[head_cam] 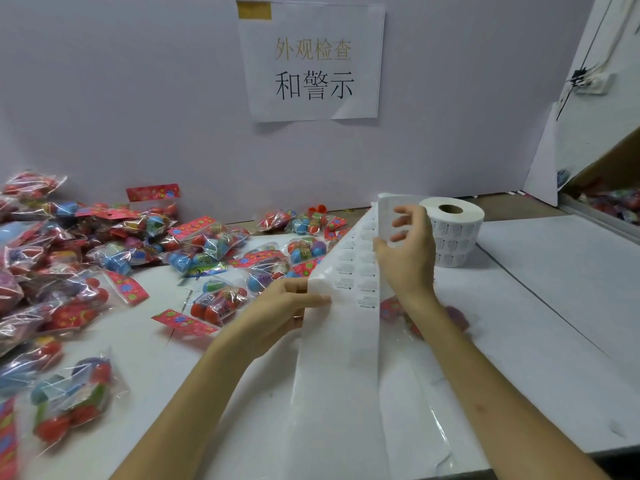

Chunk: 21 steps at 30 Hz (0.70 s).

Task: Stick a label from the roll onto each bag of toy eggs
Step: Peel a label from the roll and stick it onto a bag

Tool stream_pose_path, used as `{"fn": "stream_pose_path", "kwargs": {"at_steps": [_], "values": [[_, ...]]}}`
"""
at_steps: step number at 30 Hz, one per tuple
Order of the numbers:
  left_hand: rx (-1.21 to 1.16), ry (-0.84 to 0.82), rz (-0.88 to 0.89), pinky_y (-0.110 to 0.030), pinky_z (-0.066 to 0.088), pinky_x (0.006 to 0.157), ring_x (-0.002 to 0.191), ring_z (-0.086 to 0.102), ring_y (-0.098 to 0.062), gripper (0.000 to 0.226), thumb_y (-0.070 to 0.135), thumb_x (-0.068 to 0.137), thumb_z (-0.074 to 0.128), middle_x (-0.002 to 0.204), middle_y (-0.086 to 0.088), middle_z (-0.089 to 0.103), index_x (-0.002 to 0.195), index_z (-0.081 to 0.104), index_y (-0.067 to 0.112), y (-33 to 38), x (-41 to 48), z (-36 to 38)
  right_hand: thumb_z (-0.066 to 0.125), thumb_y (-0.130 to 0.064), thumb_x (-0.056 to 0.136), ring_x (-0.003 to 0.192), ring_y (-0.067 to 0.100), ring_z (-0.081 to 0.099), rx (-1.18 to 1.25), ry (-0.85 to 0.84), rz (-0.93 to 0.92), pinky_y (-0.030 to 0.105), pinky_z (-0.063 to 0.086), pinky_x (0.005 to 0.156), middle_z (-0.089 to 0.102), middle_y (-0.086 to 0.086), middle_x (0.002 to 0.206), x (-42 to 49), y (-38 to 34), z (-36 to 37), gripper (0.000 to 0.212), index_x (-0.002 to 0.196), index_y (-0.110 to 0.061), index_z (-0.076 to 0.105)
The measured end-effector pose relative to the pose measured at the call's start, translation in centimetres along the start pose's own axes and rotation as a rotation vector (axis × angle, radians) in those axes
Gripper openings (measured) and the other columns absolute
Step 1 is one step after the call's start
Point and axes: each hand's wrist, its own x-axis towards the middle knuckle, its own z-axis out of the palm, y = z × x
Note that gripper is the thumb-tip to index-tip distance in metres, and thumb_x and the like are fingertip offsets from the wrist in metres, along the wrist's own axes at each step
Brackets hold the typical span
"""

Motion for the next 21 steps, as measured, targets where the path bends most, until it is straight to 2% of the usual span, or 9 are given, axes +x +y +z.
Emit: {"fn": "stream_pose_path", "kwargs": {"at_steps": [2, 4, 7, 9, 12, 17, 21], "values": [[-0.013, 0.061, 0.002, -0.039, 0.059, 0.093, 0.112, 0.071, -0.028, 0.031, 0.005, 0.094, 0.069, 0.121, -0.011, 0.075, 0.125, 0.071, 0.004, 0.0, 0.1, -0.1, 0.070, 0.004, 0.080, 0.078, 0.015, 0.058, -0.025, -0.009, -0.247, 0.017, 0.048, 0.069, 0.063, -0.002, 0.092, -0.4, -0.7, 0.0, 0.025, 0.097, -0.014, 0.066], [-0.030, 0.104, 0.012, -0.047, 0.055, 0.101, 0.115, 0.070, -0.031, 0.032, 0.004, 0.095, 0.067, 0.123, -0.012, 0.074, 0.127, 0.070, 0.004, 0.0, 0.1, -0.3, 0.069, 0.001, 0.080, 0.077, 0.010, 0.058, 0.002, -0.120, -0.371, 0.022, 0.048, 0.071, 0.063, -0.013, 0.082, -1.0, -1.4, 0.2, 0.018, 0.082, -0.017, 0.069], [-0.048, 0.121, 0.048, -0.044, 0.056, 0.094, 0.111, 0.071, -0.031, 0.031, 0.007, 0.096, 0.067, 0.120, -0.015, 0.074, 0.126, 0.070, 0.006, -0.1, 0.1, -0.5, 0.074, -0.017, 0.080, 0.086, 0.012, 0.057, -0.083, -0.353, -0.476, 0.035, 0.045, 0.082, 0.065, -0.013, 0.084, -1.9, -1.7, 0.7, 0.006, 0.080, -0.021, 0.070], [-0.072, 0.120, 0.073, -0.043, 0.056, 0.093, 0.110, 0.072, -0.033, 0.030, 0.009, 0.096, 0.067, 0.119, -0.016, 0.074, 0.125, 0.071, 0.006, -0.2, 0.1, -0.7, 0.079, -0.030, 0.080, 0.091, 0.013, 0.055, -0.149, -0.465, -0.479, 0.037, 0.039, 0.087, 0.065, -0.011, 0.088, -2.3, -1.4, 0.9, 0.011, 0.082, -0.024, 0.071], [-0.094, 0.095, 0.094, -0.047, 0.055, 0.098, 0.113, 0.070, -0.037, 0.028, 0.007, 0.096, 0.063, 0.119, -0.019, 0.074, 0.122, 0.073, 0.007, -0.4, 0.3, -0.9, 0.083, -0.046, 0.077, 0.096, 0.011, 0.054, -0.207, -0.516, -0.447, 0.034, 0.034, 0.088, 0.065, -0.011, 0.096, -2.3, -1.0, 0.8, 0.025, 0.087, -0.027, 0.072], [-0.011, 0.062, 0.076, -0.039, 0.056, 0.086, 0.108, 0.072, -0.033, 0.032, 0.000, 0.095, 0.060, 0.116, -0.018, 0.075, 0.123, 0.073, 0.009, -0.3, 0.1, -1.1, 0.084, -0.042, 0.074, 0.093, 0.012, 0.054, -0.235, -0.522, -0.430, 0.039, 0.038, 0.090, 0.064, -0.010, 0.094, -2.4, -1.0, 0.9, 0.025, 0.089, -0.027, 0.069], [0.019, 0.090, 0.076, -0.023, 0.057, 0.067, 0.091, 0.076, -0.018, 0.031, -0.001, 0.093, 0.065, 0.107, -0.010, 0.078, 0.120, 0.075, 0.012, -0.2, 0.0, -0.9, 0.082, -0.036, 0.080, 0.091, 0.011, 0.056, -0.212, -0.544, -0.412, 0.044, 0.044, 0.090, 0.063, -0.009, 0.094, -2.6, -1.1, 1.2, 0.021, 0.090, -0.022, 0.070]]}}
